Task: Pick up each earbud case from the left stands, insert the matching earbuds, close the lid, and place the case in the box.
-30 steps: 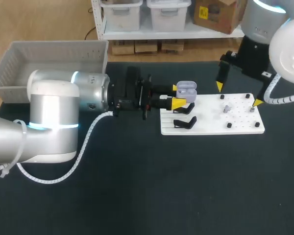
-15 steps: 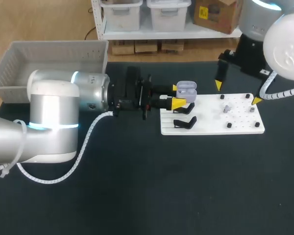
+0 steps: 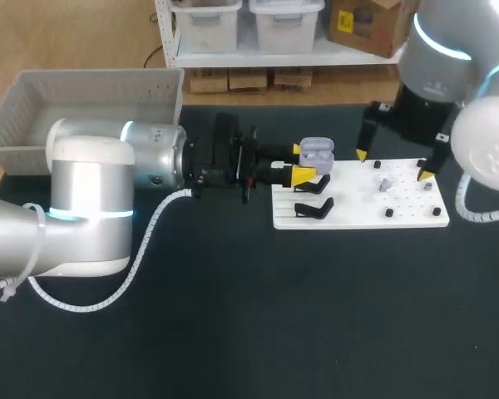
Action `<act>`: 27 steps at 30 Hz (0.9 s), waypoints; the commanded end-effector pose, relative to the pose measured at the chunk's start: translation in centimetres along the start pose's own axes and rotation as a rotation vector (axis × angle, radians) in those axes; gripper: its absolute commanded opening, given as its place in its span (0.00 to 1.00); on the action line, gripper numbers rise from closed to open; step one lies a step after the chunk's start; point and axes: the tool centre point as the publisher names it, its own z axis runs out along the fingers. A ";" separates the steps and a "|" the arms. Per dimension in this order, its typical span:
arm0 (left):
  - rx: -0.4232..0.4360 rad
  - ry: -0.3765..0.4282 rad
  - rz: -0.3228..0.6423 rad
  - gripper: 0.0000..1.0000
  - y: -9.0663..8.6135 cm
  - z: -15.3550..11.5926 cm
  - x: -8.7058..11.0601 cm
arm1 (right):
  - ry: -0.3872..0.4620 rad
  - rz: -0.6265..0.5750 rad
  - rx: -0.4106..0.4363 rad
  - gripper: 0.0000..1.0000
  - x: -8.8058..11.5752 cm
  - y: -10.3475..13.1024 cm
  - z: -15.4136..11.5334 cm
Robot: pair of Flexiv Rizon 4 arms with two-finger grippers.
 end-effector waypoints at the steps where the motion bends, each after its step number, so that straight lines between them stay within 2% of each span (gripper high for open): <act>1: -0.005 0.000 0.002 0.00 -0.1 0.0 0.0 | 0.002 -0.017 -0.001 1.00 -0.2 -0.1 0.9; 12: -0.005 0.000 0.002 0.00 -0.1 0.0 0.0 | 0.021 -0.064 0.015 1.00 -0.7 0.6 3.0; 13: -0.005 0.000 0.002 0.00 -0.1 0.0 0.0 | 0.022 -0.065 0.015 0.94 -0.8 0.6 3.2; 14: -0.005 0.000 0.002 0.00 -0.1 0.0 0.0 | 0.027 -0.064 0.015 0.80 -0.9 0.5 3.4; 16: -0.005 0.000 0.002 0.00 -0.1 0.0 0.0 | 0.033 -0.059 0.016 0.68 -1.1 0.4 3.8; 18: -0.005 0.000 0.002 0.00 -0.1 0.0 0.0 | 0.038 -0.056 0.015 0.47 -1.2 0.2 4.0; 27: -0.005 0.000 0.002 0.00 -0.1 0.0 0.0 | 0.066 -0.051 0.005 0.37 -1.3 -0.2 5.3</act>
